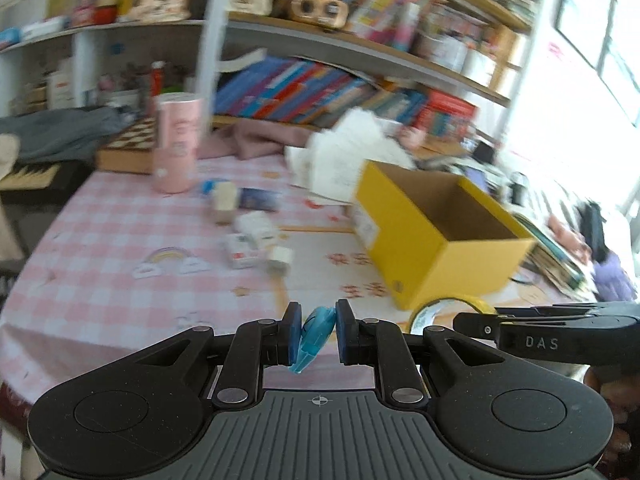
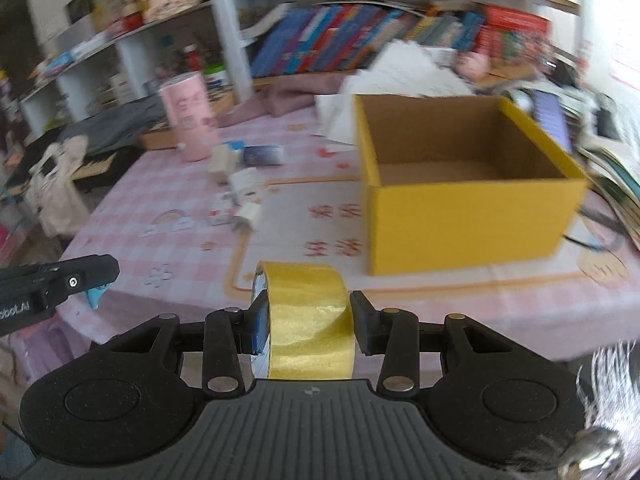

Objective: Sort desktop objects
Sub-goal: 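Carry the tape roll and whistle in both tools over the yellow box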

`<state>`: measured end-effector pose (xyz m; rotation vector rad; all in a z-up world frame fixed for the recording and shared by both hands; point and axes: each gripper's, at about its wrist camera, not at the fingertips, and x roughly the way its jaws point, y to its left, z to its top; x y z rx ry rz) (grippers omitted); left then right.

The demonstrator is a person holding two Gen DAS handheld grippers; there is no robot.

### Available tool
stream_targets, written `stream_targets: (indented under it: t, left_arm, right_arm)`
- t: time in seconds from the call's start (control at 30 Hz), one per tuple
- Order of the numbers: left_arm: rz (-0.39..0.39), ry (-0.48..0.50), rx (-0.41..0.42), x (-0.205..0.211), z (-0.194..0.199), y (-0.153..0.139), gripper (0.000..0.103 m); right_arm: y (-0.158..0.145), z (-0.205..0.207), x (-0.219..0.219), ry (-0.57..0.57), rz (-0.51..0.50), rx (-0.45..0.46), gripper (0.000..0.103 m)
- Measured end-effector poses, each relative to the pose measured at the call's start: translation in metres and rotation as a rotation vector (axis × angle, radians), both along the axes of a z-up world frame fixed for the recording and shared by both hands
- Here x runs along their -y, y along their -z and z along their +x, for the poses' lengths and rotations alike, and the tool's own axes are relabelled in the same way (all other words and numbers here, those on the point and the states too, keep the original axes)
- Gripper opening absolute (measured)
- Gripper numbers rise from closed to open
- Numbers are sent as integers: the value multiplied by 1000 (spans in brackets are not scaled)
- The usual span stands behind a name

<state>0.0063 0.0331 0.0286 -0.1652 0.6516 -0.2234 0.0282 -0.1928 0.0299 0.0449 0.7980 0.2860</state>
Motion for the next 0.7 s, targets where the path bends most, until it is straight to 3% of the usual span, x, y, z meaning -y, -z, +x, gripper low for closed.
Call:
stream_targets:
  t: [0.37,0.7]
  left_arm:
    - [-5,260,34,66,16,0,17]
    - [10,327,61,96,30,-1,17]
  right_arm:
    - [-5,-27,74,297,-2,12,38]
    - [-7,-20,101,352,-7,25,38]
